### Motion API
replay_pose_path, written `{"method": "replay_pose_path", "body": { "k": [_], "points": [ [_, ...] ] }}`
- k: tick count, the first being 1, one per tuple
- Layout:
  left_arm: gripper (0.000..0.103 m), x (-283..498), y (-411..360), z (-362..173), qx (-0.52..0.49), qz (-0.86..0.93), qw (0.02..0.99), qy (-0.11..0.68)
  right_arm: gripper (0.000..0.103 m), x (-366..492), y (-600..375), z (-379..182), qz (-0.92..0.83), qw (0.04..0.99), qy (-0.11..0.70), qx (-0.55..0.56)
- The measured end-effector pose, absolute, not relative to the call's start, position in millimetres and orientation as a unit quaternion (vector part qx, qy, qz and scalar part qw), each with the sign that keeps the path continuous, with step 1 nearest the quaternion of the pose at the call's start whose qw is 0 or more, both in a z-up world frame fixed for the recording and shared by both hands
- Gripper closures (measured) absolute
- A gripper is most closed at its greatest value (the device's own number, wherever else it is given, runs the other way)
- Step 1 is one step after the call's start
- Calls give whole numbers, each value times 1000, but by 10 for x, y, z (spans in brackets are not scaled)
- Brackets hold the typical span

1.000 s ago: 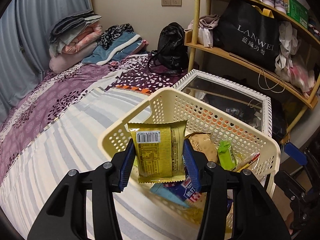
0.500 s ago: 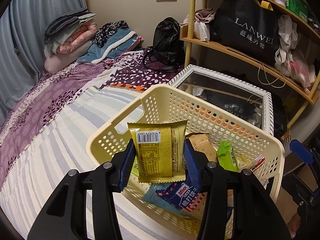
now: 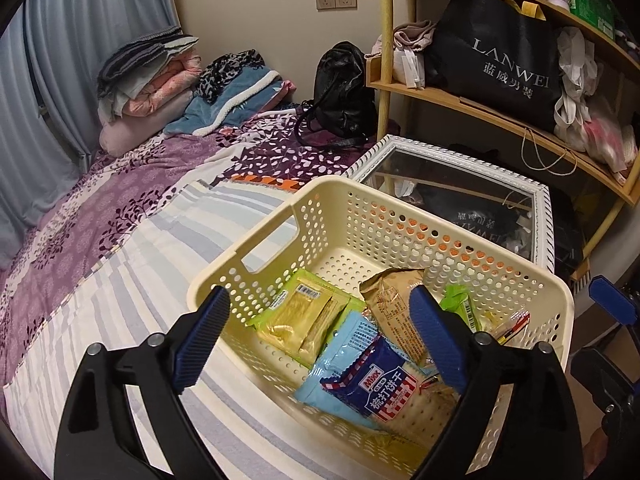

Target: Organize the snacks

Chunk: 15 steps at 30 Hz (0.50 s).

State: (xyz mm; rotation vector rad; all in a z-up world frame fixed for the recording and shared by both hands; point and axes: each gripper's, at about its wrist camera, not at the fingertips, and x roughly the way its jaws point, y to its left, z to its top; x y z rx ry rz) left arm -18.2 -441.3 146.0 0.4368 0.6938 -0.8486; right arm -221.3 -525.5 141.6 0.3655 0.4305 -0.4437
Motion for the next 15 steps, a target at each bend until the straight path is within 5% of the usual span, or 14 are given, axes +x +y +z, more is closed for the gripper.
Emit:
{"method": "replay_pose_path", "body": {
  "k": [15],
  "points": [
    [3,-346,-4208,1657,212,-369,854,299,5,-2231,-5125,1479,-216,935,228,163]
  ]
}}
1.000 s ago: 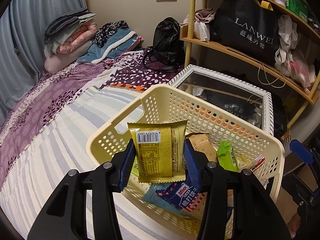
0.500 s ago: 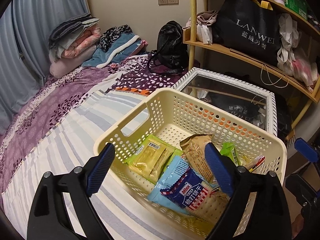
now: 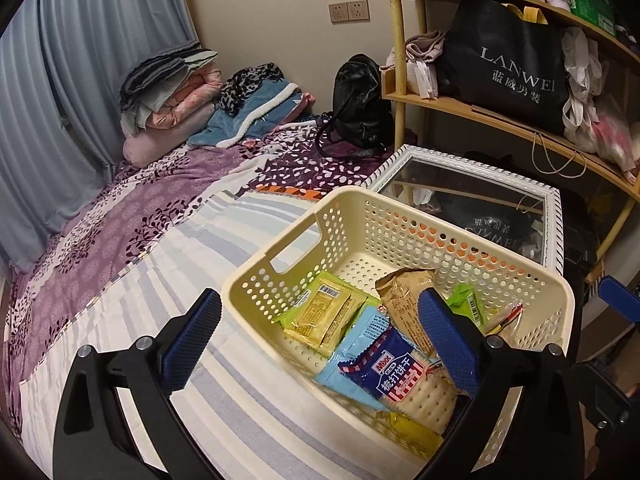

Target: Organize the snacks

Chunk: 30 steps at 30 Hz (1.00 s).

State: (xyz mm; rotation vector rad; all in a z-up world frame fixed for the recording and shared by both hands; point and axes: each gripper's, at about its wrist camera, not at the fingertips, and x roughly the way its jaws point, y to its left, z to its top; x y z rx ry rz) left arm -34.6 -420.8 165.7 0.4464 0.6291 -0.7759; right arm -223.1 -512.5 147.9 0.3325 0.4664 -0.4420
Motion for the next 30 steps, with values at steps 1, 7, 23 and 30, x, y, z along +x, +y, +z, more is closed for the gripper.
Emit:
{"method": "replay_pose_path", "body": {
  "k": [1,7,23,30],
  "points": [
    [3,-357,-4179,1679,210,-366,856,297,5,-2231,-5112,1481,-216,935,231,161],
    [3,-419,-4022,1794,201,-348,869,288,5,-2230,-5001,1496,-220,932,249,144],
    [3,-777,-3691,1917,234,-269,905,232,5,-2246,-4761,1559,-250,925,265,114],
    [3,-963,-3623,1953,247,-277,903,218,5,-2282,-4681,1594,-251,926,265,100]
  ]
}}
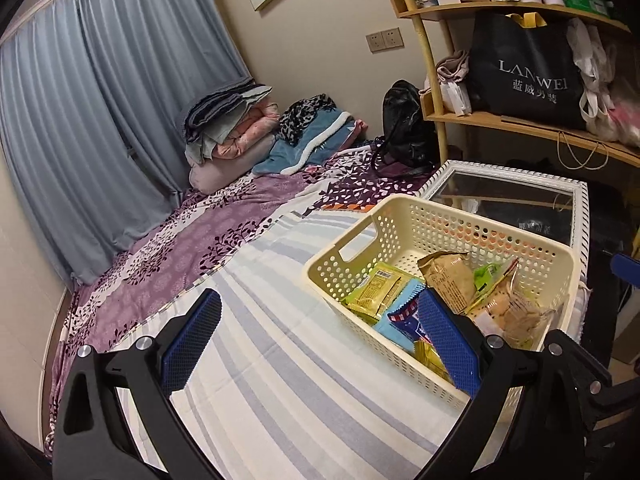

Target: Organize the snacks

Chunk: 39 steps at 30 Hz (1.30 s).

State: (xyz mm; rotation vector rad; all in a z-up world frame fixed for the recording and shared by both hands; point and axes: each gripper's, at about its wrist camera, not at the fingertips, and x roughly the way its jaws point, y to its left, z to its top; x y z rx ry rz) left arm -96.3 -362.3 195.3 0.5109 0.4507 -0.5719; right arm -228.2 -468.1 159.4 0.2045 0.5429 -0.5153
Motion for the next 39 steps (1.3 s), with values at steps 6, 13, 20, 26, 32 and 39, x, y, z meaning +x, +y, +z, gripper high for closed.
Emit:
{"method": "replay_pose_path", "body": {
  "k": [6,13,20,26,32,39],
  "points": [
    [3,-1002,-3527,1978,233,-278,904,229,5,-2309,-4647,1595,-252,925,268,94],
    [3,-1005,-3493,1911,243,-279,898,237,5,-2313,-4603,1578,-239,927,275,95],
    [3,-1031,-3544,1886,251,-286,894,236,5,-2299,-4579,1572,-232,927,278,93],
    [3,-1003,-3564,1829,253,-289,890,245,5,-2264,-4575,1536,-231,926,285,87],
    [3,-971,-3584,1795,258,-285,889,247,5,-2226,-4575,1516,-226,926,289,86],
    [3,-966,-3602,1760,264,-287,887,247,5,-2199,-4598,1490,-226,925,293,89]
  ]
}}
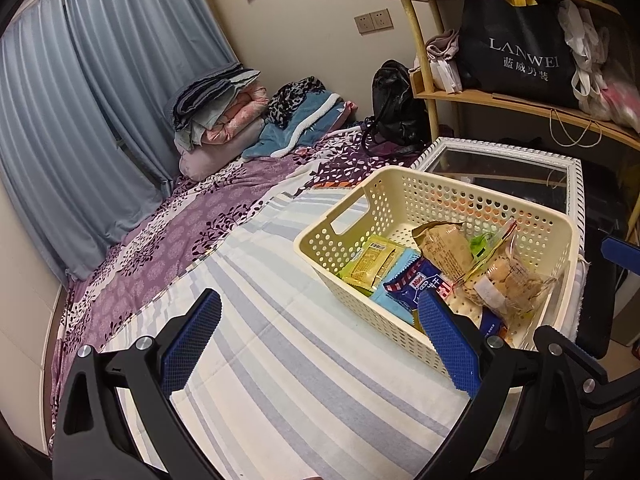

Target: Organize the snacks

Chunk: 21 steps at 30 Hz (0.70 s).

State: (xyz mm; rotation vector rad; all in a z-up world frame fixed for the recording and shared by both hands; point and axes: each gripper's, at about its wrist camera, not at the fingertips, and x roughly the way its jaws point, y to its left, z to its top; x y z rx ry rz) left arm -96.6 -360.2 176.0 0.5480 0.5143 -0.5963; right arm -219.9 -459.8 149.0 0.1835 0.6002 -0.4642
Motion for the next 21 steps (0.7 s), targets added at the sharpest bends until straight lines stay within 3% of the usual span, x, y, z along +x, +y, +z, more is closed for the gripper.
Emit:
{"method": "replay_pose_path", "body": {
  "k": [21],
  "points": [
    [3,-987,-3614,1690,262,-310,880,247,5,-2197,-4656,1432,-231,921,297,100]
  ]
}}
